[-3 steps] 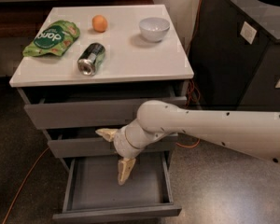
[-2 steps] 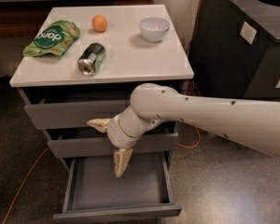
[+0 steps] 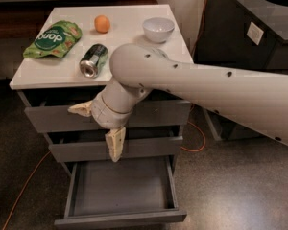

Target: Place green can into bottom drawer

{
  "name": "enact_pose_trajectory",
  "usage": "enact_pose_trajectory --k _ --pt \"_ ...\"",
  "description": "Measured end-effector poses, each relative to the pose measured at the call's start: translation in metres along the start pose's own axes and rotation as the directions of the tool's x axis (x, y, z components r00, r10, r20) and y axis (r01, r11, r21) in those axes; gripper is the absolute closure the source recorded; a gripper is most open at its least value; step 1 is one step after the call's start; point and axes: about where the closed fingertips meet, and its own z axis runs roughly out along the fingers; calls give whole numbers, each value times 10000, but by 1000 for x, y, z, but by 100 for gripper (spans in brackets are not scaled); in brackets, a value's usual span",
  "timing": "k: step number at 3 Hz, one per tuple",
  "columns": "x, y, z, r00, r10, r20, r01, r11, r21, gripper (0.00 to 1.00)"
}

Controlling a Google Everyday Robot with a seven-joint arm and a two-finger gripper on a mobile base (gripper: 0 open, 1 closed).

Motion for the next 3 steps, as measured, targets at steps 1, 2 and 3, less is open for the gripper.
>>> enact_pose_trajectory --k 1,2,3 --pt "-12 -41 -37 9921 -983 -781 922 9927 -780 0" --pt "-42 -77 -72 9684 -1967 -1533 1682 9690 -1809 0" --pt "-70 -92 -89 9512 -2480 -1835 1988 9475 -2504 0"
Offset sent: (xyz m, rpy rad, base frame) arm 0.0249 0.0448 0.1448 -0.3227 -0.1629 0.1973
